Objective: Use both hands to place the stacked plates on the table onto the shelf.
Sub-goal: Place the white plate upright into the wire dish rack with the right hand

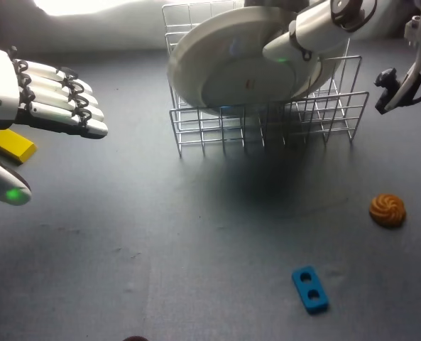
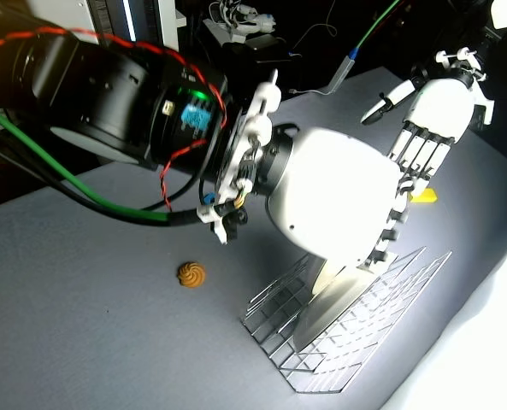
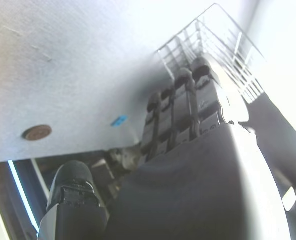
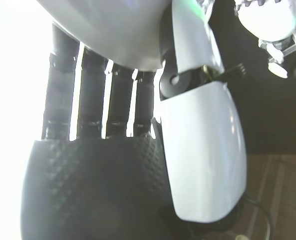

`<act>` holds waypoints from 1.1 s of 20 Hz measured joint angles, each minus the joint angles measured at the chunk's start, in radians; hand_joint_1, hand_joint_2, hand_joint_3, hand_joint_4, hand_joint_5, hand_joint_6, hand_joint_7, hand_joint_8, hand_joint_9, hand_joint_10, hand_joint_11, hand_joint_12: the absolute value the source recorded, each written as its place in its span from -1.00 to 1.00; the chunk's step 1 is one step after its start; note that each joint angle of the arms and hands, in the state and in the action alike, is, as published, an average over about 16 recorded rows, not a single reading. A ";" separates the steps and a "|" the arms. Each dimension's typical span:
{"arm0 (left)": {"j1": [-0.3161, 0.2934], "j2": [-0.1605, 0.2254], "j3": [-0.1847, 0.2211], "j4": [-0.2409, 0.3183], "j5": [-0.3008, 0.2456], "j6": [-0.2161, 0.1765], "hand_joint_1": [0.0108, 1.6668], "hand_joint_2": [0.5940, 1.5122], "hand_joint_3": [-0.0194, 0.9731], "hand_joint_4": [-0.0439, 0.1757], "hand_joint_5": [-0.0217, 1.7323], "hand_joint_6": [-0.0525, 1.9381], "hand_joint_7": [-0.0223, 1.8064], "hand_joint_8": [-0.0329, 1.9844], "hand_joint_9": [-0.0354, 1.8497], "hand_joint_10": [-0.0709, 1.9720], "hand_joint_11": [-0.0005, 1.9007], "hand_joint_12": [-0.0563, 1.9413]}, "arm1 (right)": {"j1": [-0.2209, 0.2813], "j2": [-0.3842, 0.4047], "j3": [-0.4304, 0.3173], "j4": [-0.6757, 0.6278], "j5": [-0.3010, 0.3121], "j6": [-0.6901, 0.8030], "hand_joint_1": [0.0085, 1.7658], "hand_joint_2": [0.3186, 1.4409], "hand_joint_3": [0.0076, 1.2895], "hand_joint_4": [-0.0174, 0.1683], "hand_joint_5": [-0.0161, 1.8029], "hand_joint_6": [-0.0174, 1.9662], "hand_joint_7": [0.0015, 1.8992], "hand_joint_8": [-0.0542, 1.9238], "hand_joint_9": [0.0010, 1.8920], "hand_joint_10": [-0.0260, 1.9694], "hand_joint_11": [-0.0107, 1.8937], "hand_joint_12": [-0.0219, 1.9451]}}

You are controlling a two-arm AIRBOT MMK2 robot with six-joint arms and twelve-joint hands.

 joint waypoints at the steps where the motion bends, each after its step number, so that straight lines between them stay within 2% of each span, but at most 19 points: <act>1: 0.000 0.000 0.000 0.000 0.000 0.000 -1.00 0.17 -0.94 -0.57 -0.86 -0.94 -0.84 -0.97 -0.86 -0.91 -0.98 -0.78 | -0.007 -0.003 0.005 0.000 0.003 -0.002 0.46 0.24 -0.99 -0.92 -0.02 -0.04 0.09 -0.11 0.03 0.22 -0.22 0.41; 9: -0.001 0.000 -0.004 0.003 0.000 0.003 -0.99 0.18 -0.94 -0.57 -0.86 -0.94 -0.84 -0.97 -0.85 -0.91 -0.98 -0.77 | -0.051 -0.023 0.030 0.000 0.022 -0.018 0.46 0.24 -0.99 -0.92 -0.01 -0.04 0.08 -0.09 0.02 0.17 -0.21 0.39; 12: -0.001 0.000 -0.005 0.003 0.000 0.004 -0.99 0.18 -0.94 -0.58 -0.86 -0.94 -0.84 -0.97 -0.85 -0.91 -0.98 -0.77 | -0.064 -0.027 0.034 0.000 0.029 -0.024 0.45 0.24 -0.99 -0.90 -0.01 -0.01 0.08 -0.09 0.04 0.00 -0.22 0.38; 17: -0.001 0.000 -0.005 0.004 0.000 0.005 -0.99 0.18 -0.94 -0.58 -0.86 -0.94 -0.84 -0.97 -0.86 -0.91 -0.98 -0.78 | -0.078 -0.032 0.036 0.000 0.038 -0.032 0.42 0.25 -0.99 -0.89 0.00 -0.02 0.11 -0.34 0.07 -0.33 -0.26 0.36; 22: -0.001 0.000 -0.006 0.004 -0.002 0.005 -0.99 0.18 -0.94 -0.58 -0.87 -0.94 -0.84 -0.97 -0.86 -0.91 -0.98 -0.78 | -0.070 -0.030 0.036 -0.010 0.044 -0.036 0.37 0.25 -0.99 -0.86 0.00 -0.22 0.12 -0.59 0.10 -0.67 -0.32 0.33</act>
